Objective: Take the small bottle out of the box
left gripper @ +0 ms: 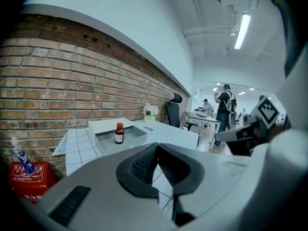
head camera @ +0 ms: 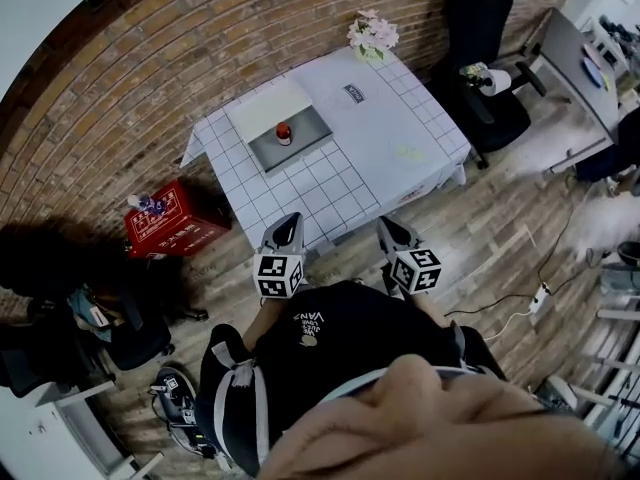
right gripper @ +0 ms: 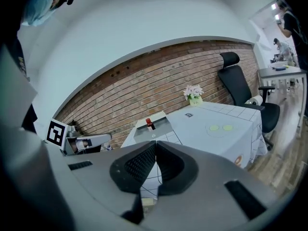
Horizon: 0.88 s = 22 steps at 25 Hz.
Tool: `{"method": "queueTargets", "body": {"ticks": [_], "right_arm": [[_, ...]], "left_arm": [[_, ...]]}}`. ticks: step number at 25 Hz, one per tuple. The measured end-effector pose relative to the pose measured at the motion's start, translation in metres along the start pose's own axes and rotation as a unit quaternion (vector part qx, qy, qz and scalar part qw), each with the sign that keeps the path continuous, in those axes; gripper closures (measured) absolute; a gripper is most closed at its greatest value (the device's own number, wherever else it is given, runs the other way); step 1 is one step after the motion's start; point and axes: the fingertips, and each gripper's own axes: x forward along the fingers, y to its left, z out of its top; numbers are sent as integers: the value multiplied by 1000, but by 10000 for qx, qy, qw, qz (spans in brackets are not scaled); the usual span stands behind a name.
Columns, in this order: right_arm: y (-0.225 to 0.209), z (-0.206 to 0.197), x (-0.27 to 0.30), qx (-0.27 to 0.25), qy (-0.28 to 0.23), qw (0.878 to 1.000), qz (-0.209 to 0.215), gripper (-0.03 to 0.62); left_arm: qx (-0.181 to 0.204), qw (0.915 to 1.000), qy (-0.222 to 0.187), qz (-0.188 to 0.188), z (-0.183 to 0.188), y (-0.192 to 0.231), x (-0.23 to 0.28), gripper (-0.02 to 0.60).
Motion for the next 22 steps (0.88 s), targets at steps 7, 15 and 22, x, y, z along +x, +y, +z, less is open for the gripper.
{"method": "queueTargets", "body": {"ticks": [7,15,22], "right_arm": [[-19,1,-2,-140,227,9992,295,591],[-19,8,19,-32,266,9988,416,591],[-11,20,50,-41,256,9991,341,591]], "left_arm": [[-219,9990,9,399,-7,-13,1,571],[-182,9985,36,523,5,3,10,571],[-101,9985,9,539,24,35,23,571]]}}
